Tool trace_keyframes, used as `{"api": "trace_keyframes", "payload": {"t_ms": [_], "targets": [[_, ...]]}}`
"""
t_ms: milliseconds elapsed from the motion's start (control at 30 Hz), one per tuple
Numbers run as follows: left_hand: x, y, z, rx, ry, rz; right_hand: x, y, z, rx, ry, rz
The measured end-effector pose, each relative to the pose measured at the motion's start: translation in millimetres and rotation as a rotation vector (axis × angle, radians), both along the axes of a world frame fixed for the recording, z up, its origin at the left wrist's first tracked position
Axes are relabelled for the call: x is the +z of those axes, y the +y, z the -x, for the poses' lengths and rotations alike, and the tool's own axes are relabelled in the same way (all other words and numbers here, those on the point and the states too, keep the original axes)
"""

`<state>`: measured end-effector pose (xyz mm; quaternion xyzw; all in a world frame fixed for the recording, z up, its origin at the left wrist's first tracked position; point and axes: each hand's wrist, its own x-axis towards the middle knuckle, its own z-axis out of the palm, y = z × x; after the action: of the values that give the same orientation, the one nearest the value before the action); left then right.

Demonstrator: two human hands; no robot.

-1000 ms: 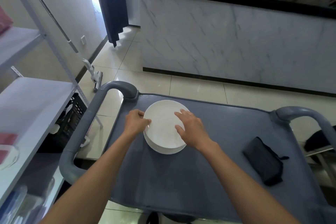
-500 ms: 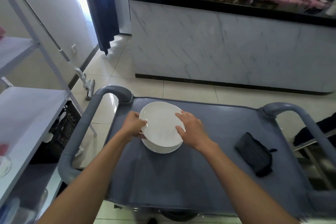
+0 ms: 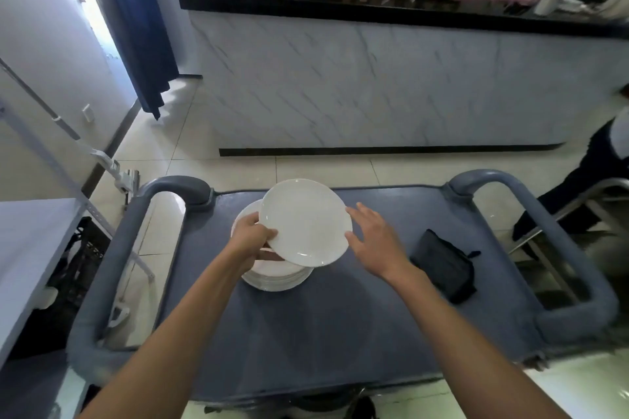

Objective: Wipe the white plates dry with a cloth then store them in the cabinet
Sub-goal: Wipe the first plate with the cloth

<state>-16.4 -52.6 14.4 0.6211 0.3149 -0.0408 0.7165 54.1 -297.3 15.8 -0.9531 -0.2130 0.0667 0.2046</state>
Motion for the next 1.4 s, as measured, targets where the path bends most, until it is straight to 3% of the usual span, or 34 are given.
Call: {"api": "trace_keyframes", "payload": {"t_ms": [333, 600, 867, 1067, 1400], "targets": [[-2.3, -82.3, -55.7, -0.108, -0.035, -0.030, -28.4, -122.9, -29.4, -0.291, 0.053, -0.037], [-27.7, -151.4, -90.4, -0.066, -0.013, 0.005, -75.2, -201.2, -47.7, -0.327, 0.128, 0.204], [-53.8, -185.9, -103.7, 0.015, 0.065, 0.007, -118.2, -220.5, -66.3, -0.177, 0.172, 0.380], [-67.7, -199.3, -107.2, 0.068, 0.089, -0.006, -136.8, -227.2, -80.9, -0.104, 0.109, 0.391], [-79.0, -210.1, -101.5, 0.091, 0.100, 0.042, -157.2, -227.6, -83.5, -0.203, -0.121, 0.338]]}}
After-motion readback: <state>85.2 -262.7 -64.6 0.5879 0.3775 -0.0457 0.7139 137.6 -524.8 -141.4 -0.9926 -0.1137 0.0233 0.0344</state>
